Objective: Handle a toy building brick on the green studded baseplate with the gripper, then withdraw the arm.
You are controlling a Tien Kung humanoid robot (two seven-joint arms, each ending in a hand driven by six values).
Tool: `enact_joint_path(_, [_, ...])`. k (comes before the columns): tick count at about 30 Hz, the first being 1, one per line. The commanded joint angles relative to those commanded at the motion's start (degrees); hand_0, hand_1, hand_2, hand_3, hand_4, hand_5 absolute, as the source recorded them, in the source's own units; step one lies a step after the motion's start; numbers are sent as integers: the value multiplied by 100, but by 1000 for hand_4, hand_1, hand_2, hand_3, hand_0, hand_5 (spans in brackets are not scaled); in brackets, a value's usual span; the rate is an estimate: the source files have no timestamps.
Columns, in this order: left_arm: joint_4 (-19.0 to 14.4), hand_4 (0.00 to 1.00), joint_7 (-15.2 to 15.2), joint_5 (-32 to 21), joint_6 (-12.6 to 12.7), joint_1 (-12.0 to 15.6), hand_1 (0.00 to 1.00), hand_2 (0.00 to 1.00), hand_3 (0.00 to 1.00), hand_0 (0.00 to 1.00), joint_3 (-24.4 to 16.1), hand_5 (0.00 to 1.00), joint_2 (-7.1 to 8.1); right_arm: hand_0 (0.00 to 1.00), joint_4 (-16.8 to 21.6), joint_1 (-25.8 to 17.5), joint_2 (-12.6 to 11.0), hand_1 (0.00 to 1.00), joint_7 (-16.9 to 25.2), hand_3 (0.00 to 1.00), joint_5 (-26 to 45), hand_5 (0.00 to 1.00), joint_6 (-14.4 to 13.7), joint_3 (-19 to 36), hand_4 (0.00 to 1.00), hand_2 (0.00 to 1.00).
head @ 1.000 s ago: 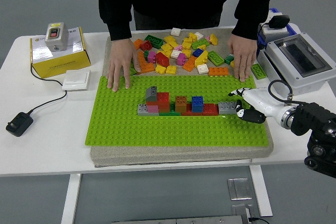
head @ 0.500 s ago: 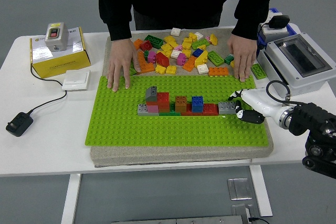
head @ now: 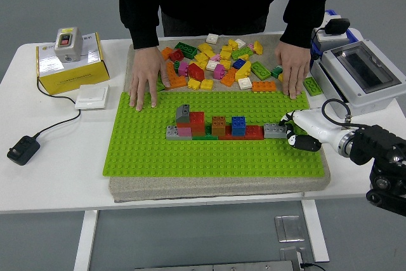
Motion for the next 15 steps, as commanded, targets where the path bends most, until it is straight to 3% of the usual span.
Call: enact_joint_path(15, [0, 267, -22, 45, -10, -15, 659, 594, 637, 717, -41, 678, 1, 56, 28, 20, 55, 197, 50, 723, 27, 602, -82, -52, 2, 793])
